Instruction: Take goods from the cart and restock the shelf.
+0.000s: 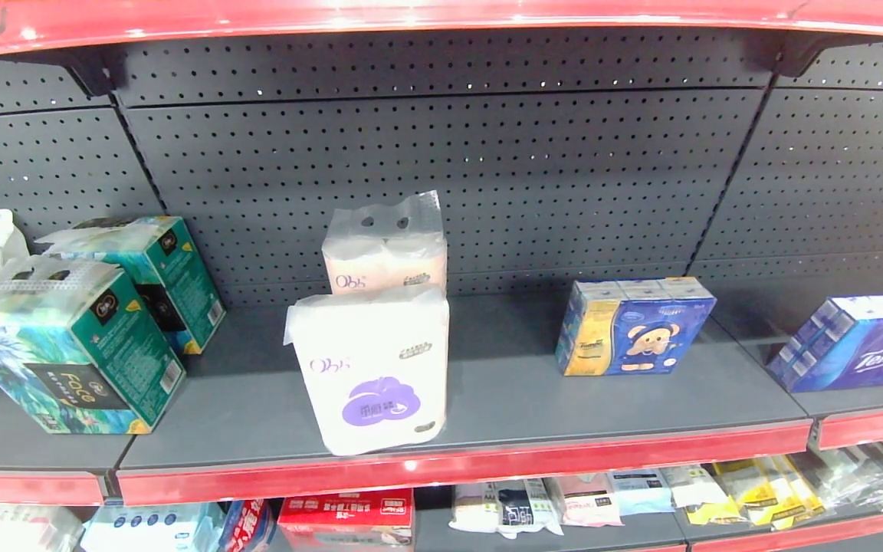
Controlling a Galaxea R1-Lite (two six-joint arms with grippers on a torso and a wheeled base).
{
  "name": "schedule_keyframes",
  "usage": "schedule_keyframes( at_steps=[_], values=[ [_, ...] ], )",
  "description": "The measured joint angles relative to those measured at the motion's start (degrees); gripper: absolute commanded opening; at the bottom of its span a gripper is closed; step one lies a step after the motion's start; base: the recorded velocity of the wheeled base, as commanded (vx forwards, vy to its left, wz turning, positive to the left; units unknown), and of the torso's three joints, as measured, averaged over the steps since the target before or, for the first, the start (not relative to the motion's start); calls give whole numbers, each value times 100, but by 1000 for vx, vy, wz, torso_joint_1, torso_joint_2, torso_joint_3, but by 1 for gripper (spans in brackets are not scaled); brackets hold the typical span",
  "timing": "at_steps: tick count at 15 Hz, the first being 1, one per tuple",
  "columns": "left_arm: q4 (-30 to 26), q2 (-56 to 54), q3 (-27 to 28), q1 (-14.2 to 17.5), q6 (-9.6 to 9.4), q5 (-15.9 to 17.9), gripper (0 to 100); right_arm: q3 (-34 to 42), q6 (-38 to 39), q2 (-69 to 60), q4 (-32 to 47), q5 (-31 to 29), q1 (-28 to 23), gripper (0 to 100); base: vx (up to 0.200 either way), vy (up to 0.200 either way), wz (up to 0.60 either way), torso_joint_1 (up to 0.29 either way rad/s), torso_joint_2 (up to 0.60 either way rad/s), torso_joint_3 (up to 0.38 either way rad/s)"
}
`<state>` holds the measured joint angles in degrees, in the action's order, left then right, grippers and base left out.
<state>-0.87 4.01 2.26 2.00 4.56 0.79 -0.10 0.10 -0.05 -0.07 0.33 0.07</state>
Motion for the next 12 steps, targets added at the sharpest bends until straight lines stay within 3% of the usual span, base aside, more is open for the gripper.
schedule_keyframes(
  at_steps=[2, 3, 4, 5, 6, 7, 8, 9, 12],
  values=[
    [130, -90, -99, -46, 94, -434, 100, 0, 0, 0, 0, 0, 0, 100, 0, 0, 0, 0, 0, 0],
    [130, -158, -116, -79, 80, -480, 100, 0, 0, 0, 0, 0, 0, 100, 0, 0, 0, 0, 0, 0],
    [140, -226, -127, -116, -57, -388, 100, 0, 0, 0, 0, 0, 0, 100, 0, 0, 0, 0, 0, 0],
    [141, -296, -135, -149, -13, -313, 100, 0, 0, 0, 0, 0, 0, 100, 0, 0, 0, 0, 0, 0],
    [151, -341, -141, -165, 197, -304, 100, 0, 0, 0, 0, 0, 0, 100, 0, 0, 0, 0, 0, 0],
    [151, -368, -152, -173, 69, -265, 100, 0, 4, 0, 0, 5, 0, 100, 0, 0, 0, 0, 0, 0],
    [141, -391, -174, -182, -458, -169, 100, 0, 6, 0, 0, 7, 0, 100, 0, 0, 0, 0, 0, 0],
    [119, -401, -196, -182, -729, 18, 100, 0, 1, 0, 0, 2, 0, 100, 0, 0, 0, 0, 0, 0],
    [102, -412, -221, -187, -549, 10, 100, 0, 0, 0, 2, 5, 0, 100, 0, 0, 0, 0, 0, 0]
  ],
)
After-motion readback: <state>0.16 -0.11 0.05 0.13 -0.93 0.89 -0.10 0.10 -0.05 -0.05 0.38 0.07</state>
